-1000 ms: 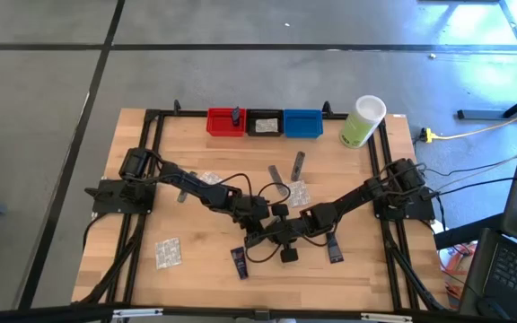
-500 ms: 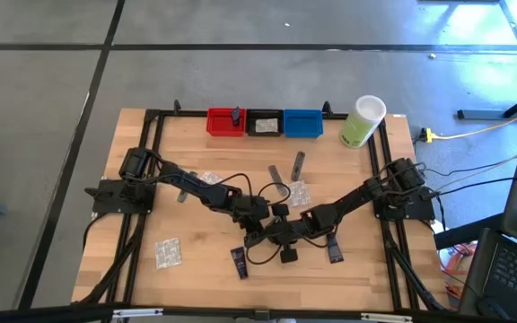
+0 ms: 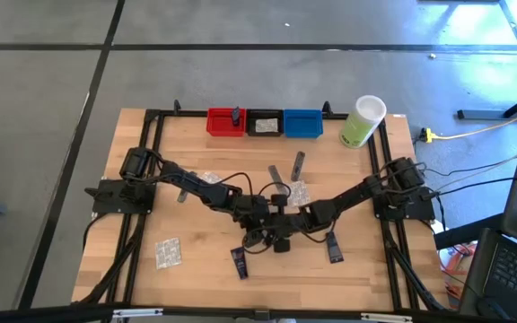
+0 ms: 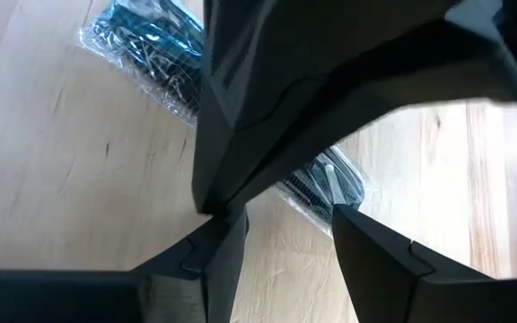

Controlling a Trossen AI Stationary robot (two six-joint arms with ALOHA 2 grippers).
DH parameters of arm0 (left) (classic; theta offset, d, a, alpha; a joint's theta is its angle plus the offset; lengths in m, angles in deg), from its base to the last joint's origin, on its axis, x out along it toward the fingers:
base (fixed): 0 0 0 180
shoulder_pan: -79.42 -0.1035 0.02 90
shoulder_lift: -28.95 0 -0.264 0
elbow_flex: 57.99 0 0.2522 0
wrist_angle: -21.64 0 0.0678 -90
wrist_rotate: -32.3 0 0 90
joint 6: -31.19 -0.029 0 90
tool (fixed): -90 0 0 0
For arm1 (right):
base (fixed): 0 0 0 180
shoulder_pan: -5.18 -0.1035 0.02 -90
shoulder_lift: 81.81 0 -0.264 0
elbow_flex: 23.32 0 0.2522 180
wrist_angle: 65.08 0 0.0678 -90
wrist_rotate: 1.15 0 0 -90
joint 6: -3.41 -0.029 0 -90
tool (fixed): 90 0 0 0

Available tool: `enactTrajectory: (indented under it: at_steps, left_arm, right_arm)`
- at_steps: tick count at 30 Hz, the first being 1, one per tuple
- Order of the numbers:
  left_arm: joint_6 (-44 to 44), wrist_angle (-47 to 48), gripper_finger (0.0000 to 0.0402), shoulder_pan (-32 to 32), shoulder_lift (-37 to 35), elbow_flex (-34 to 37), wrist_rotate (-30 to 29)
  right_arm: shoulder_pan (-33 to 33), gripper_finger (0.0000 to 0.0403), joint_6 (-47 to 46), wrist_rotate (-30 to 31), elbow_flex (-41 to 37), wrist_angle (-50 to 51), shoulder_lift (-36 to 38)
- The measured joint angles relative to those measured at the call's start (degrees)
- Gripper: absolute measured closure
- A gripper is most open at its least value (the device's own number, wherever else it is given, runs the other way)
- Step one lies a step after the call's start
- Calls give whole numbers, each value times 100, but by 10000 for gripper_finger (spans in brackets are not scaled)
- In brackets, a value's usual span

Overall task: Pick & Place Travel size toiletries
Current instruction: Put the black comb into the blue bin

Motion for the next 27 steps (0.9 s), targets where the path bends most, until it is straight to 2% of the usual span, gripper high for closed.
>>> enactTrajectory:
  at_steps: [7,13,18,23,27]
  left_arm:
    - [-39,2,233,-1,-7,0,44]
    - [30,0,233,-3,-9,0,-1]
    - [92,4,233,5,-11,0,-120]
    - [116,-2,233,8,-11,2,-146]
    - [184,-13,240,17,-11,3,-171]
  right_arm:
    - [-219,403,-128,253,3,662,466]
    - [-362,403,-643,188,3,1429,618]
    - [-480,403,-1068,-174,3,1851,616]
    - [-543,403,-1224,-618,3,1862,616]
    - [-543,403,-1317,-699,3,1885,616]
